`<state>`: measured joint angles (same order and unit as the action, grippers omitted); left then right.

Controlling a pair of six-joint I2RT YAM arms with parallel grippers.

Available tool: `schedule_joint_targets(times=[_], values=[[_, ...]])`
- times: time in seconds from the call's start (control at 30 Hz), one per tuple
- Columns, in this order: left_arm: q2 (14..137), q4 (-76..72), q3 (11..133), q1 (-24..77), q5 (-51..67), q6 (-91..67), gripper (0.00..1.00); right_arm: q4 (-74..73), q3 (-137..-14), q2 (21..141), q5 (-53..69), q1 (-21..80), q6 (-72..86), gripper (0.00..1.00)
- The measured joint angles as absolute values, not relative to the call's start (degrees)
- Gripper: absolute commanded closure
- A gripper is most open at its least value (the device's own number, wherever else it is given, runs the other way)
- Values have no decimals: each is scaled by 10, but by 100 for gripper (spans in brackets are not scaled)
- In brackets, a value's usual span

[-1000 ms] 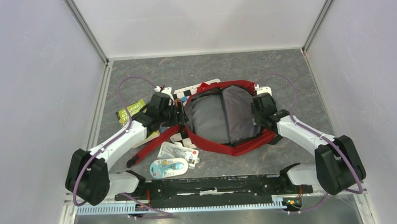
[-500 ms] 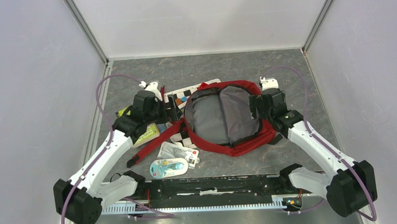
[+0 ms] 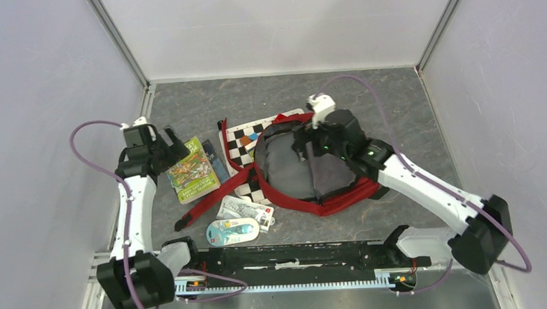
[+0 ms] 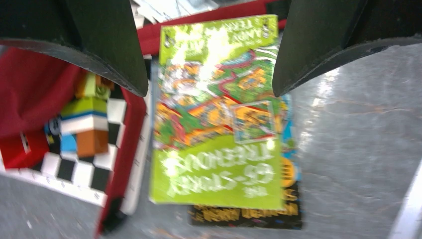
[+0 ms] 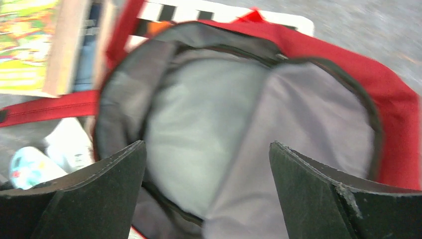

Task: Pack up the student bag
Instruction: Pick up the book from the center of the board.

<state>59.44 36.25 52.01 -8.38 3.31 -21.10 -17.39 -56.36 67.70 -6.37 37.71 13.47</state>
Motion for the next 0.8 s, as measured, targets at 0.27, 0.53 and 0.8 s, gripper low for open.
schedule_joint_targets(times=[0.27,0.53,0.8], values=[[636,341,506,-206,46,-209,0,-113,-684,842,-30,521,151,4],[720,327,500,-209,65,-209,6,-65,-825,1037,70,581,181,9],[759,324,487,-209,106,-198,39,-36,-920,1175,133,581,228,14]])
